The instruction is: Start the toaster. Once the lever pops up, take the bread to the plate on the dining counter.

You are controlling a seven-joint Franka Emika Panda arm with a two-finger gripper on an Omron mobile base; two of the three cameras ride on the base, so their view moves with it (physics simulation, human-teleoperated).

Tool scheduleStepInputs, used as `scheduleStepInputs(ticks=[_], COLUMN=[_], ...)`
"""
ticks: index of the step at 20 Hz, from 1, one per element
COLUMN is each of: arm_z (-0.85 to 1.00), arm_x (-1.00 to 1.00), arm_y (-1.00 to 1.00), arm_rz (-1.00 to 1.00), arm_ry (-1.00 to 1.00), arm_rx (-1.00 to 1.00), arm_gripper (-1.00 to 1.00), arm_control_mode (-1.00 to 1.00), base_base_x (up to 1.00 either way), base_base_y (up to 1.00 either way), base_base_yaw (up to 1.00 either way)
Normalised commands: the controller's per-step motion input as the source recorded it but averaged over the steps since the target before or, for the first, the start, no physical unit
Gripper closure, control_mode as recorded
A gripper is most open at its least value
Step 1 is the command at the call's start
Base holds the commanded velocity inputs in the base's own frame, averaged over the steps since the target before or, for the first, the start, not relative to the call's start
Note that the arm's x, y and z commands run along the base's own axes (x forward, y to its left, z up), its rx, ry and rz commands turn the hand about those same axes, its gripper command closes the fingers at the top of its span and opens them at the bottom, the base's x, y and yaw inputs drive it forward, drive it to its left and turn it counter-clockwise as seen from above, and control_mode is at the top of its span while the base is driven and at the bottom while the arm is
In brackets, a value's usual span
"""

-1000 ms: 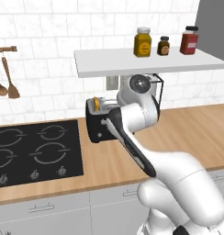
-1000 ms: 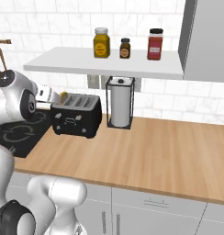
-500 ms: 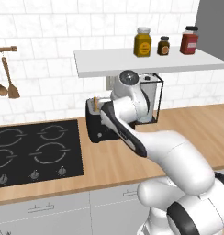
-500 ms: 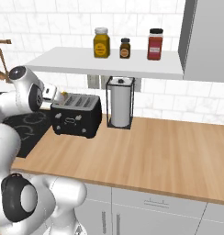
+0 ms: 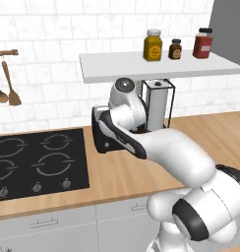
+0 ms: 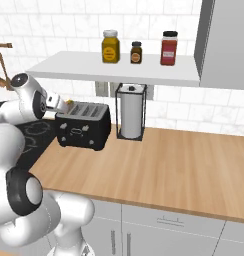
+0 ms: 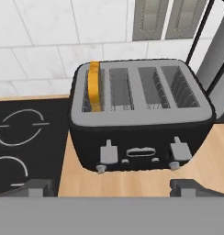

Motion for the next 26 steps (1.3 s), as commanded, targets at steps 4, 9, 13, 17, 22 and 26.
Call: scheduleStepInputs(ticks=[4, 9, 13, 17, 22, 26], arm_z=[-0.11, -0.02, 0.00, -0.07, -0.09, -0.11], arm_x=[0.27, 0.22, 0.15, 0.11, 0.10, 0.07], arm_y=[0.00, 0.00, 0.02, 0.05, 0.02, 0.06], arm_rz=[0.00, 0.00, 0.00, 0.00, 0.00, -0.01], arm_ry=[-0.02, 0.00, 0.03, 0.02, 0.00, 0.00], arm_rx=[0.00, 0.00, 0.02, 0.02, 0.03, 0.02], arm_gripper=[-1.00, -1.00, -1.00, -1.00, -1.00, -1.00], arm_control_mode=[-1.00, -1.00, -1.00, -1.00, -1.00, -1.00], base_base_x=[0.00, 0.00, 0.00, 0.00, 0.00, 0.00], base_base_y=[0.00, 0.00, 0.00, 0.00, 0.00, 0.00], base_base_yaw=[0.00, 0.00, 0.00, 0.00, 0.00, 0.00])
